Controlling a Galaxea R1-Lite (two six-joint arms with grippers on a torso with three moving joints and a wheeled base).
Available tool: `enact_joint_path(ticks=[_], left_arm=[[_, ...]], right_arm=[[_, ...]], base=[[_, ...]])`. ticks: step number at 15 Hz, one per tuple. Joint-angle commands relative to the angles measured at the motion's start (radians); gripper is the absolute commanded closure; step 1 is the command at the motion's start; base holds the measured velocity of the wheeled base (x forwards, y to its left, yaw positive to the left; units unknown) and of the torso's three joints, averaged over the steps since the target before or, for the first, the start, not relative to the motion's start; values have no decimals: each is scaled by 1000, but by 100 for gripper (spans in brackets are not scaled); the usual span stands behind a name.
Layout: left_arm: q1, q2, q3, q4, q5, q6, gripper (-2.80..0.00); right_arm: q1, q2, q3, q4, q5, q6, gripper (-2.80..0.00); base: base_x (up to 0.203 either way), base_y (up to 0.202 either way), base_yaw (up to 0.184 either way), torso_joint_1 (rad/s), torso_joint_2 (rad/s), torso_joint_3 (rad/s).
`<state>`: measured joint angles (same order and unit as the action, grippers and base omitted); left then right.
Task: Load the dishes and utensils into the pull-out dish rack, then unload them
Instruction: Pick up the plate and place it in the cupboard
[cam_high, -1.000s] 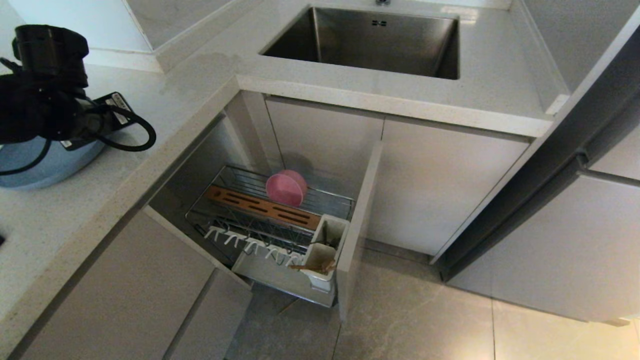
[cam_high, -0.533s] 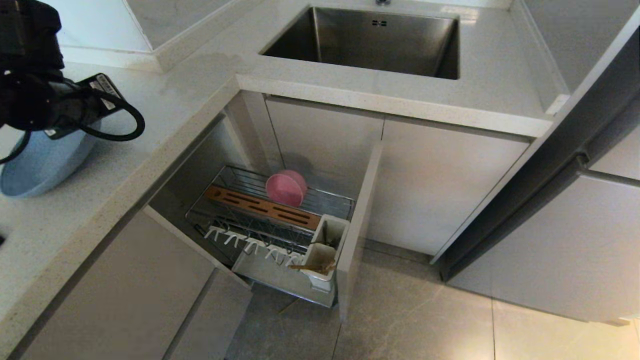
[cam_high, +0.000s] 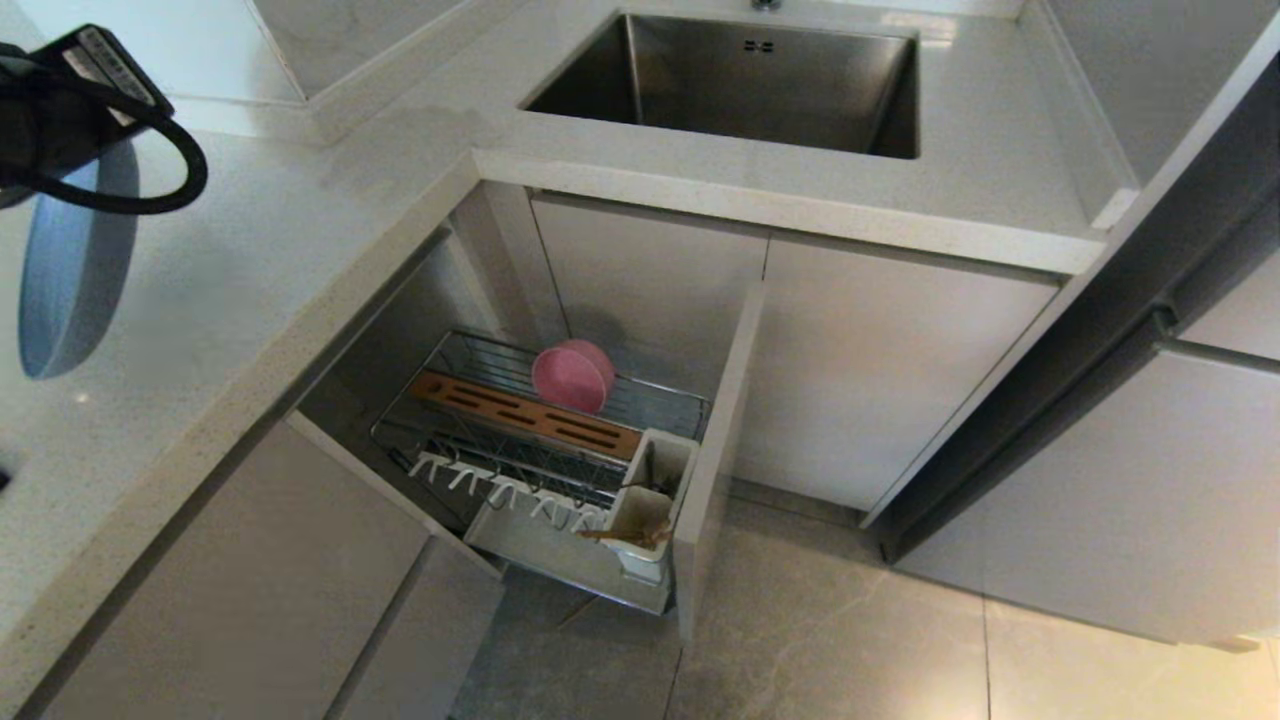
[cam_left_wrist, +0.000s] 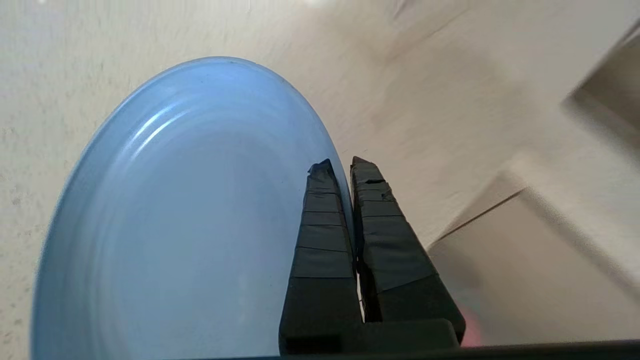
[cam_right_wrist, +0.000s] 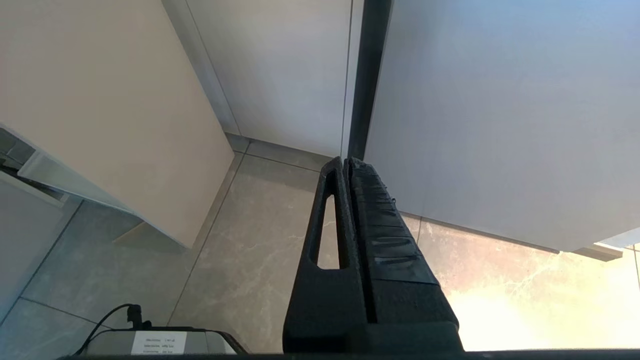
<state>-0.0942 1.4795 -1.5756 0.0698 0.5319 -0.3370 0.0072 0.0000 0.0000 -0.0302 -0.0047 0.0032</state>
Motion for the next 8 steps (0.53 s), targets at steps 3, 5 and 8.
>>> enact_joint_path(ticks=[3, 5, 8], left_arm=[[-49, -83, 3, -94, 12, -6, 0], [-102, -115, 15, -149, 23, -39, 0], [-176, -141, 52, -227, 55, -106, 0]], right_arm=[[0, 0, 8, 0, 0, 0, 0], [0, 0, 8, 0, 0, 0, 0], [0, 0, 8, 0, 0, 0, 0]], base=[[0, 0, 0, 0, 0, 0], [0, 0, 0, 0, 0, 0], [0, 0, 0, 0, 0, 0]])
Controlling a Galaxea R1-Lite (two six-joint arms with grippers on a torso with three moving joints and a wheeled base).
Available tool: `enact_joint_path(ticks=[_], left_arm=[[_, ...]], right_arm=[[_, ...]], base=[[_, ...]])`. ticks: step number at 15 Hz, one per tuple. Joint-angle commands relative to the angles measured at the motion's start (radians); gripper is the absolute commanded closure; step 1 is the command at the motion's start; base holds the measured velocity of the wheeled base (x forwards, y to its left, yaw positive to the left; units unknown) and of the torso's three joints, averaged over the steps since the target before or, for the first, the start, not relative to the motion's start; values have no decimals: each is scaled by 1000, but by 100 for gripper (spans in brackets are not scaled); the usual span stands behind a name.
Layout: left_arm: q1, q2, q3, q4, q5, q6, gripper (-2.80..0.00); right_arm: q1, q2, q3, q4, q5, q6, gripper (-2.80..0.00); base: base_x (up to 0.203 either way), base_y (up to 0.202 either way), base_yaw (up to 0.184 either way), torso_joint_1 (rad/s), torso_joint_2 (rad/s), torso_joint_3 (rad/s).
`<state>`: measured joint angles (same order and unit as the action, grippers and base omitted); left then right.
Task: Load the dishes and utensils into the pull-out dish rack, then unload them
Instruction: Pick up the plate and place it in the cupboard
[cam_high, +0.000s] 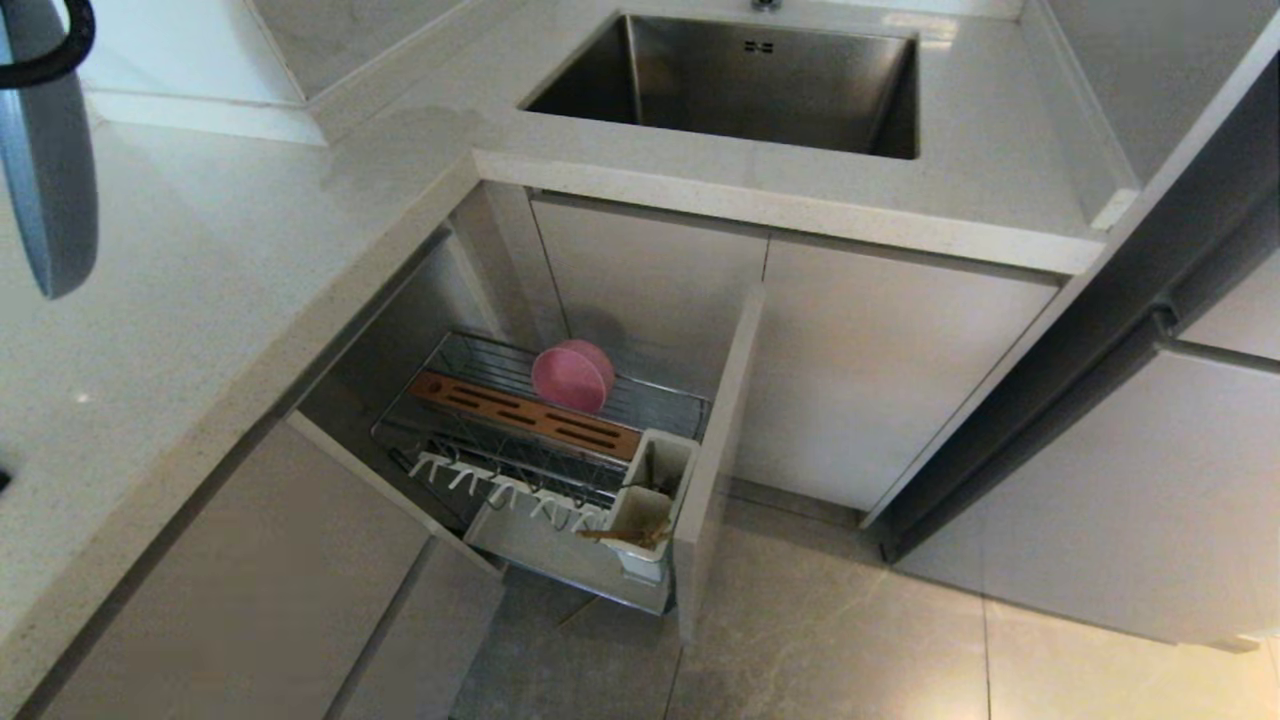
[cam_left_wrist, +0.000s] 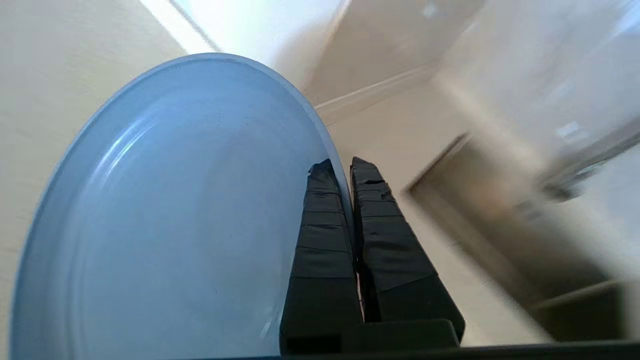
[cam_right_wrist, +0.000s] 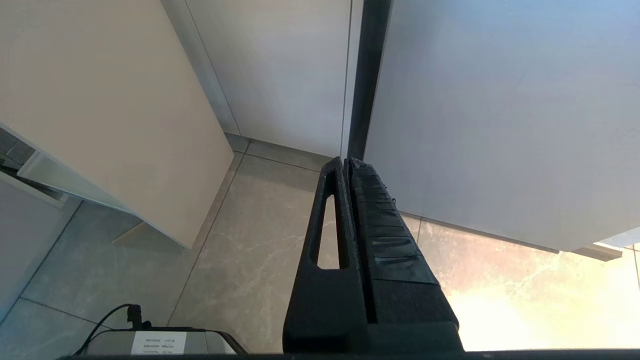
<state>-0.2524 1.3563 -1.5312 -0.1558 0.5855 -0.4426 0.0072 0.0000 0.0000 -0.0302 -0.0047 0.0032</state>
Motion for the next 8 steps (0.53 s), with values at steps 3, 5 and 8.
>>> enact_joint_path(ticks=[3, 5, 8], left_arm=[[-61, -20, 119, -138, 31, -55, 0], [-111, -31, 216, -235, 56, -101, 0], [-221, -65, 278, -272, 68, -190, 0]], right_arm=[[0, 0, 8, 0, 0, 0, 0], [0, 0, 8, 0, 0, 0, 0], [0, 0, 9, 0, 0, 0, 0]], base=[[0, 0, 0, 0, 0, 0], [0, 0, 0, 0, 0, 0], [0, 0, 0, 0, 0, 0]])
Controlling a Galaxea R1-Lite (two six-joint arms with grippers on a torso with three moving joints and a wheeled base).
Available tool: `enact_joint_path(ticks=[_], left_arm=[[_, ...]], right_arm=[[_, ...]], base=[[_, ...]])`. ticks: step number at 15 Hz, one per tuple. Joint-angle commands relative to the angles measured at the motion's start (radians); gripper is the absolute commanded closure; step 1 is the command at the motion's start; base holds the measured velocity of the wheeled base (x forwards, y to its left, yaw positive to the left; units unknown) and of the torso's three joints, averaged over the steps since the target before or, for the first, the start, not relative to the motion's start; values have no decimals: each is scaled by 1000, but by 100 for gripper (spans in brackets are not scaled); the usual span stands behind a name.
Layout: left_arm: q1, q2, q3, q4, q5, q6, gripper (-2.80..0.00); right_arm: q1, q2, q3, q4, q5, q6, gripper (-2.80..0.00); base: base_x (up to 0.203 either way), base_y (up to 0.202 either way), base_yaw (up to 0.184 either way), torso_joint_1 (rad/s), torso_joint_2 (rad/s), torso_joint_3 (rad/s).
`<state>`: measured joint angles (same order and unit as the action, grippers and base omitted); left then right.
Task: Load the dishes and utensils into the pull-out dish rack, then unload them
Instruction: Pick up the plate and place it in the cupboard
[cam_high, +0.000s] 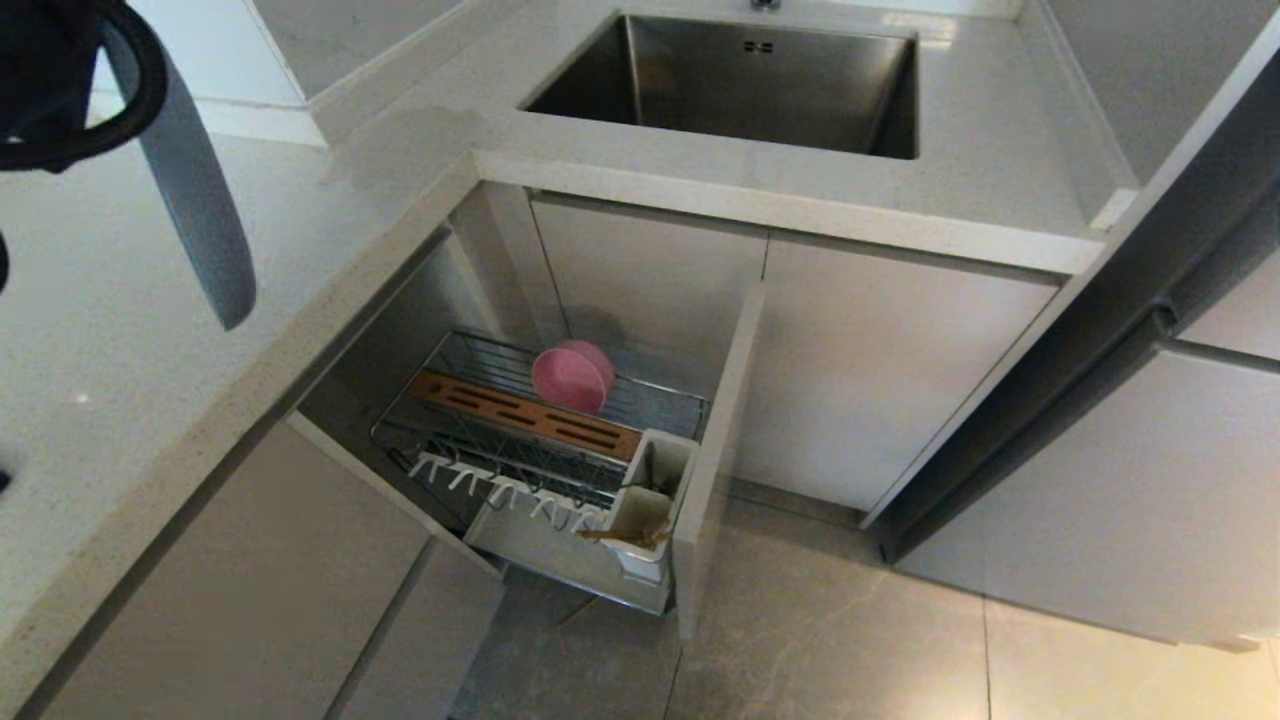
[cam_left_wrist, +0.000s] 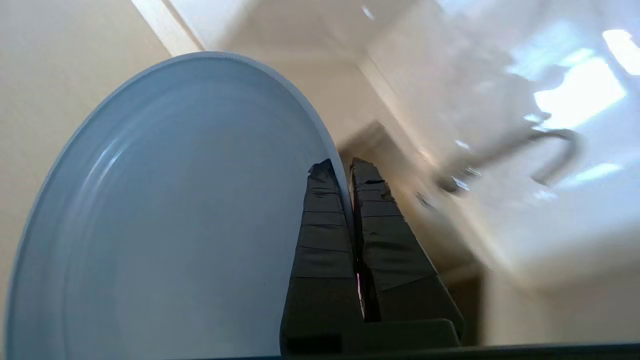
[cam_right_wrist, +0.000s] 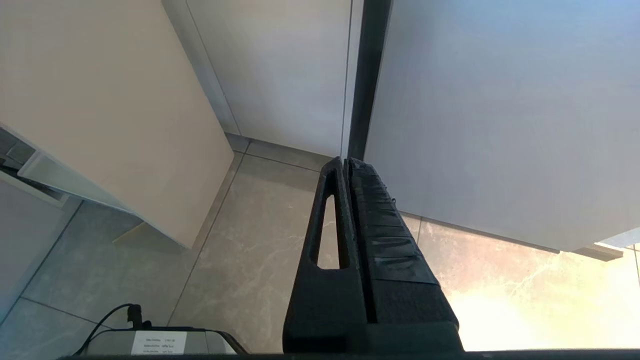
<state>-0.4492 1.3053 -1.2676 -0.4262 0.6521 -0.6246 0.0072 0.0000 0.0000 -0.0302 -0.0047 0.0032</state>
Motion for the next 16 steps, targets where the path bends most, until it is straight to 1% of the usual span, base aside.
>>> enact_joint_path(ticks=[1, 3, 6, 7, 9, 11, 13, 14, 16], left_arm=[[-40, -15, 30, -4, 17, -22, 0], [-83, -14, 34, -8, 62, -31, 0], [-184, -12, 40, -5, 110, -95, 0], [-201, -8, 45, 0, 116, -115, 0], [-253, 16, 59, -2, 126, -125, 0], [-299, 49, 69, -7, 131, -155, 0], [-328, 89, 69, -11, 140, -200, 0], [-335, 116, 69, -18, 155, -214, 0], [-340, 190, 71, -67, 207, -222, 0]], right_arm=[[0, 0, 8, -1, 0, 0, 0], [0, 0, 8, -1, 0, 0, 0], [0, 0, 8, -1, 0, 0, 0], [0, 0, 8, -1, 0, 0, 0], [0, 0, 8, -1, 0, 0, 0], [0, 0, 9, -1, 0, 0, 0], [0, 0, 8, -1, 0, 0, 0], [0, 0, 9, -1, -1, 0, 0], [0, 0, 8, -1, 0, 0, 0]], base=[[0, 0, 0, 0, 0, 0], [0, 0, 0, 0, 0, 0], [0, 0, 0, 0, 0, 0], [0, 0, 0, 0, 0, 0], [0, 0, 0, 0, 0, 0], [0, 0, 0, 0, 0, 0], [0, 0, 0, 0, 0, 0], [0, 0, 0, 0, 0, 0], [0, 0, 0, 0, 0, 0]])
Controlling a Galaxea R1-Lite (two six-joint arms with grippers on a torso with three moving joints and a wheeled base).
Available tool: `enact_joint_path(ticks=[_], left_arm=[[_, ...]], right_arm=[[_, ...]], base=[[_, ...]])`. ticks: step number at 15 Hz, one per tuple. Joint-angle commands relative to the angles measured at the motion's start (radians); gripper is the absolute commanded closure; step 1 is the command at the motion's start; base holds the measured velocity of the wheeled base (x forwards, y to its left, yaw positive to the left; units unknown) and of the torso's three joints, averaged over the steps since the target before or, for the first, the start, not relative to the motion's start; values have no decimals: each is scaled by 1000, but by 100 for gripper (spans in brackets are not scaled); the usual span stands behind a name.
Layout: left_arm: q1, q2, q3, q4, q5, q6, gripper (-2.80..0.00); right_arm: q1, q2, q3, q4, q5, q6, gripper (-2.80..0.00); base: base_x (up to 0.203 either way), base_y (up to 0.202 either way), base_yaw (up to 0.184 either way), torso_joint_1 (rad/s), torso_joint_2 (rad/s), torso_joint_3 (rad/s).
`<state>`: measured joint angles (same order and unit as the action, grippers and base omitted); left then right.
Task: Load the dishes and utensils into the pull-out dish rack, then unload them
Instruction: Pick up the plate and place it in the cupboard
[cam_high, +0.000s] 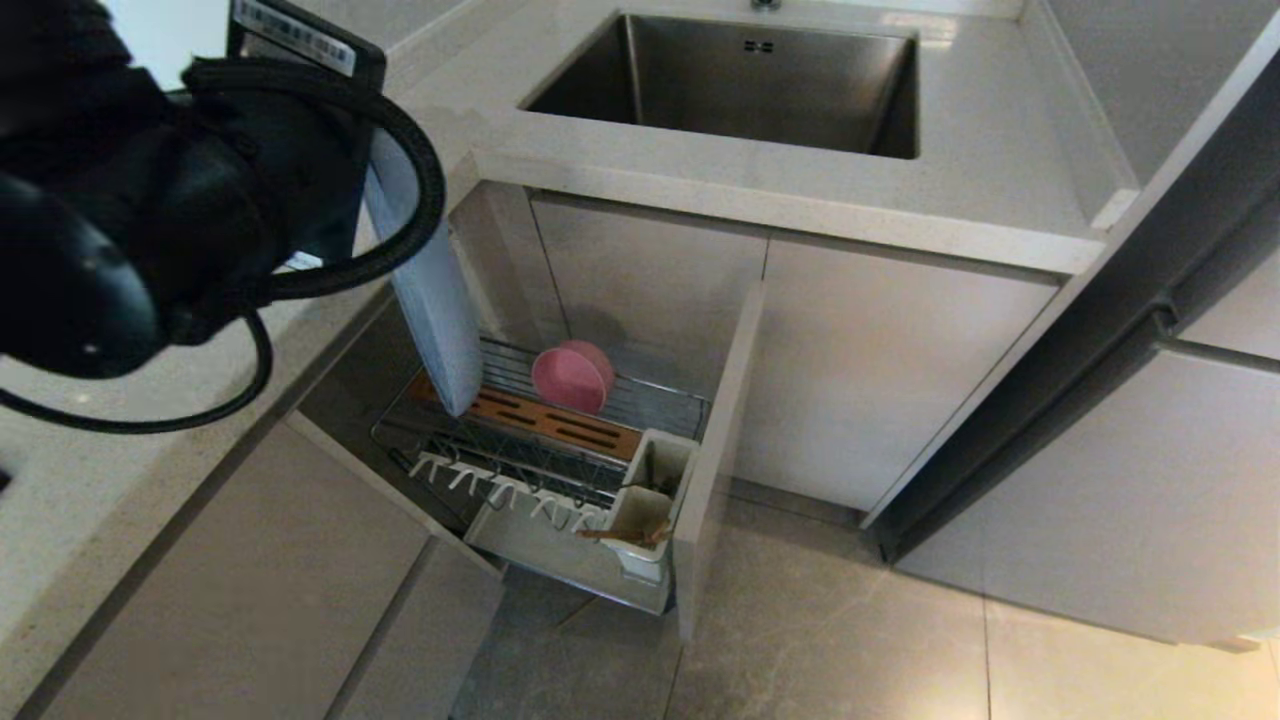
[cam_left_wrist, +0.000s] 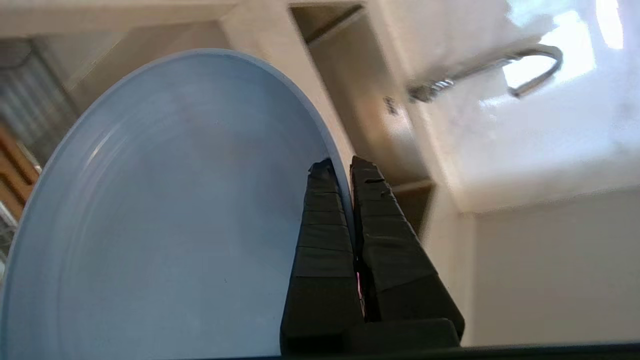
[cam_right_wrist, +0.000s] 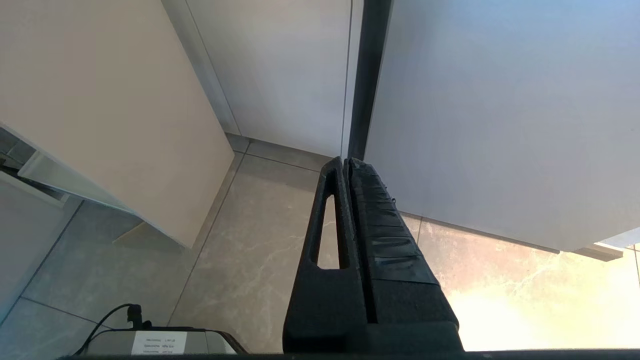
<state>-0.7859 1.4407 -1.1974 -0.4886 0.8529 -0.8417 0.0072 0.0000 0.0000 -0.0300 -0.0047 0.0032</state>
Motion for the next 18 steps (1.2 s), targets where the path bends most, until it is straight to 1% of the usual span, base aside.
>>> enact_joint_path(ticks=[1, 3, 9, 11, 14, 15, 16, 18], left_arm=[[-4, 88, 4, -41, 24, -6, 0], [-4, 147, 16, -143, 58, -6, 0], [-4, 266, 80, -314, 95, -17, 0], [1, 305, 81, -344, 110, -17, 0], [39, 373, 90, -405, 183, -13, 0], [48, 382, 95, -409, 195, -16, 0], [53, 389, 101, -410, 201, -21, 0], [66, 410, 113, -427, 216, -53, 0]], right_arm=[[0, 0, 9, -1, 0, 0, 0], [0, 0, 9, -1, 0, 0, 0], [0, 0, 9, -1, 0, 0, 0], [0, 0, 8, -1, 0, 0, 0], [0, 0, 8, -1, 0, 0, 0], [0, 0, 8, -1, 0, 0, 0], [0, 0, 9, -1, 0, 0, 0], [0, 0, 8, -1, 0, 0, 0]], base=[[0, 0, 0, 0, 0, 0], [0, 0, 0, 0, 0, 0], [0, 0, 0, 0, 0, 0], [0, 0, 0, 0, 0, 0], [0, 0, 0, 0, 0, 0], [0, 0, 0, 0, 0, 0], [0, 0, 0, 0, 0, 0], [0, 0, 0, 0, 0, 0]])
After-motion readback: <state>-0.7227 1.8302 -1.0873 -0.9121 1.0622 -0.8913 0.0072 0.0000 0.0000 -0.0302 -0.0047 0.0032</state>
